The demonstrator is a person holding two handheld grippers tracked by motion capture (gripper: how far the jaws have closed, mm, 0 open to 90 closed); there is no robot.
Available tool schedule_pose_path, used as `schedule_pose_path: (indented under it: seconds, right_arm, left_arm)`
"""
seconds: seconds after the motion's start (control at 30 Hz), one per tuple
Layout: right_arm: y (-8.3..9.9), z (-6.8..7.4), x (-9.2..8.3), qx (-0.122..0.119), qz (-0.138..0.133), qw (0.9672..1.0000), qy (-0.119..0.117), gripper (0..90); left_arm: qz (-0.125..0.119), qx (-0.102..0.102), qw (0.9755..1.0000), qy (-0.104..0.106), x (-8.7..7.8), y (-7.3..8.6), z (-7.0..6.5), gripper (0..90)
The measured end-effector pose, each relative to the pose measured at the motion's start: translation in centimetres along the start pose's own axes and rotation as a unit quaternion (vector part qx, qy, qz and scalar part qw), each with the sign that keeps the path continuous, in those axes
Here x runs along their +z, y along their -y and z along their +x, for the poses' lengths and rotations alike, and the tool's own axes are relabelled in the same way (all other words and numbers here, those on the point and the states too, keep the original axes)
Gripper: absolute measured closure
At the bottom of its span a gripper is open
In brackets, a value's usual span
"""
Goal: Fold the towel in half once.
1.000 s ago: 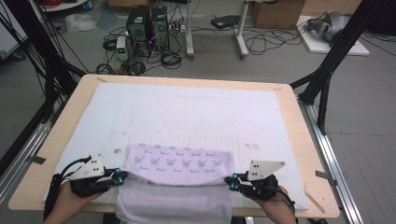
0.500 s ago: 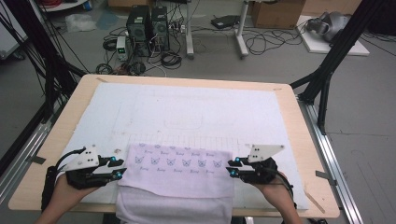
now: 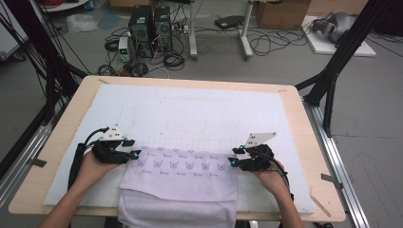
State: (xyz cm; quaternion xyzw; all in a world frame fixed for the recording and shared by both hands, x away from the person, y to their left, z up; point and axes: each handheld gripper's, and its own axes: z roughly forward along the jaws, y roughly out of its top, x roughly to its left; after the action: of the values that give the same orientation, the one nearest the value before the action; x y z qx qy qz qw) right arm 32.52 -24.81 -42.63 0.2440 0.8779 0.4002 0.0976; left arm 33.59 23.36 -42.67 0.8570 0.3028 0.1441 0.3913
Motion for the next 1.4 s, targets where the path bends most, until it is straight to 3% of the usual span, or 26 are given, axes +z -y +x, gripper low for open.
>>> schedule_pose_path:
  seconds: [0.23, 0.47, 0.53, 0.67, 0.73, 0.77, 0.9, 1.03, 1.17, 1.3, 1.4]
  right_arm:
    - [1.2, -1.2, 0.9, 0.027, 0.008, 0.9996, 0.003, 49.5]
    - [1.3, -1.5, 1.5, 0.030, 0.012, 0.9995, 0.000, 48.2]
    - [1.3, -1.5, 1.5, 0.027, 0.011, 0.9996, -0.005, 52.7]
    - [1.5, -1.1, 1.5, 0.029, 0.003, 0.9991, -0.029, 70.0]
    - [1.6, -1.1, 1.5, 0.036, -0.001, 0.9986, -0.038, 75.8]
    - [1.6, -1.1, 1.5, 0.033, -0.001, 0.9986, -0.041, 78.5]
    - [1.0, -0.6, 1.5, -0.008, 0.009, 0.9996, -0.027, 85.4]
    - [0.6, -1.3, 1.3, -0.002, 0.012, 0.9999, -0.012, 86.3]
    - [-1.2, -3.0, 0.3, 0.005, -0.015, 0.9998, 0.014, 86.5]
    - [-4.0, -4.7, -0.8, -0.008, -0.016, 0.9988, 0.046, 86.5]
    - [-6.2, -6.7, -1.8, -0.004, -0.017, 0.9976, 0.067, 86.5]
  left_arm:
    - [0.024, -0.016, 0.9995, 0.010, 1.0, 0.5, 1.0, 48.5]
    - [0.028, -0.022, 0.9992, 0.015, 1.3, 0.7, 1.1, 49.9]
    - [0.027, -0.028, 0.9991, 0.017, 1.3, 0.7, 1.1, 50.9]
    - [0.029, -0.024, 0.9990, 0.026, 1.3, 0.7, 1.0, 60.2]
    - [0.029, -0.024, 0.9986, 0.036, 1.2, 0.6, 0.8, 68.2]
    - [0.030, -0.014, 0.9987, 0.040, 1.2, 0.6, 0.6, 74.0]
    - [0.034, 0.023, 0.9990, 0.017, 1.2, 0.3, -0.4, 82.8]
    - [0.018, 0.005, 0.9998, 0.001, 1.2, 0.0, 0.4, 84.1]
    - [-0.015, -0.007, 0.9994, -0.030, 0.8, -1.8, 1.6, 84.5]
    - [-0.040, -0.010, 0.9975, -0.057, 0.2, -5.3, 3.1, 84.5]
    - [-0.046, -0.007, 0.9964, -0.071, -0.1, -8.2, 4.6, 84.5]
